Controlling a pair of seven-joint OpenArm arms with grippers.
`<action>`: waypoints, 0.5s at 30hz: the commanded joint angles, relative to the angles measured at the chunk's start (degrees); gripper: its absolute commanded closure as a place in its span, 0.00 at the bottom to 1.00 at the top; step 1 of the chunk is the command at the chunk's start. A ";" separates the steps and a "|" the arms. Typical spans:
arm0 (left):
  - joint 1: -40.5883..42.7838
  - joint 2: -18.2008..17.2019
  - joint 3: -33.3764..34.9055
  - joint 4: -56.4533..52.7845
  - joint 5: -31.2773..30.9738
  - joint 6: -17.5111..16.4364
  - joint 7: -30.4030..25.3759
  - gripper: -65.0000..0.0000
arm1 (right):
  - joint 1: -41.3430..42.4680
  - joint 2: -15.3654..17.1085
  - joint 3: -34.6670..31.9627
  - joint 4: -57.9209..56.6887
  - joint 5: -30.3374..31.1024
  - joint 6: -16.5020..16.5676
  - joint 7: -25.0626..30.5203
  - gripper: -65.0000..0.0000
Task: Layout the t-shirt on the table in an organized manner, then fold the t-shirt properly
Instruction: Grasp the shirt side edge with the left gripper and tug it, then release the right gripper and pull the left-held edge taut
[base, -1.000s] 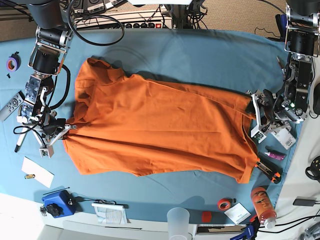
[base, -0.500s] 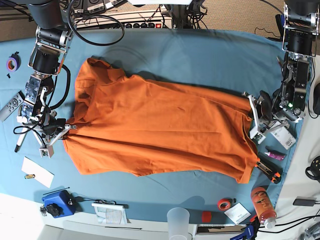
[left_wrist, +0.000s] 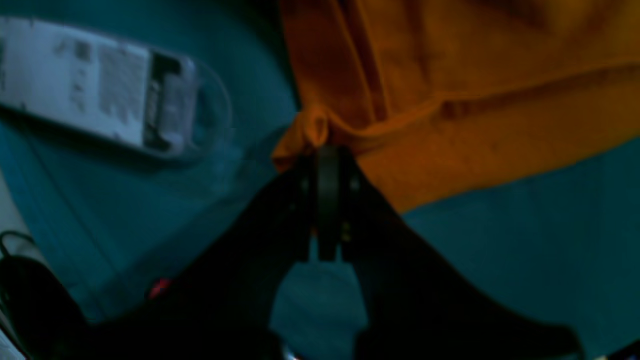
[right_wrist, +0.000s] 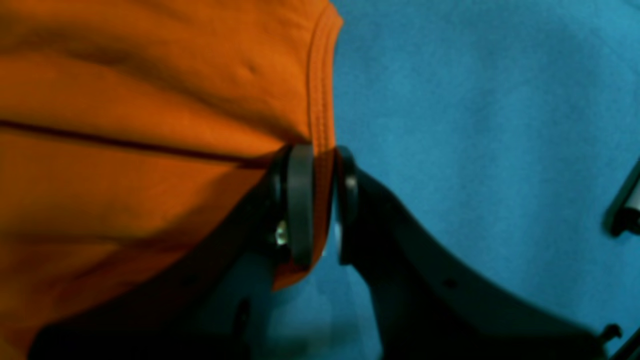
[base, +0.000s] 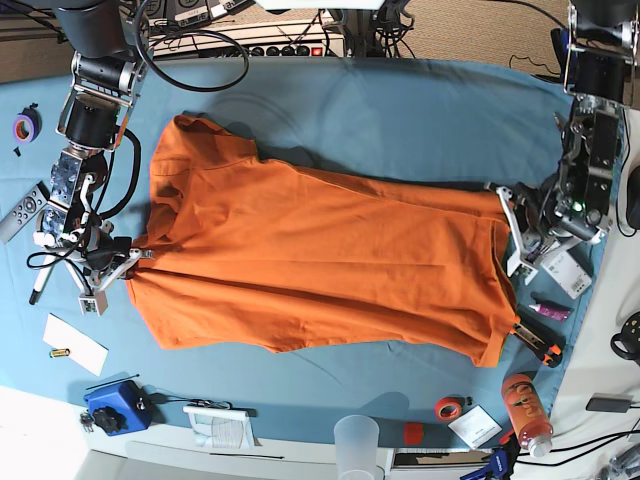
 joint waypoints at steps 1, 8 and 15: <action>-0.11 -0.98 -0.59 2.47 1.46 0.20 -0.44 1.00 | 1.57 0.98 0.17 1.07 0.39 -0.22 0.98 0.87; 9.94 -0.98 -0.59 15.02 14.03 5.95 -3.43 1.00 | 1.57 1.07 0.20 1.07 5.18 0.92 -2.97 0.87; 16.26 -0.68 -0.59 19.91 23.17 13.27 -5.92 1.00 | 1.55 1.14 10.67 1.07 23.91 9.29 -12.13 0.87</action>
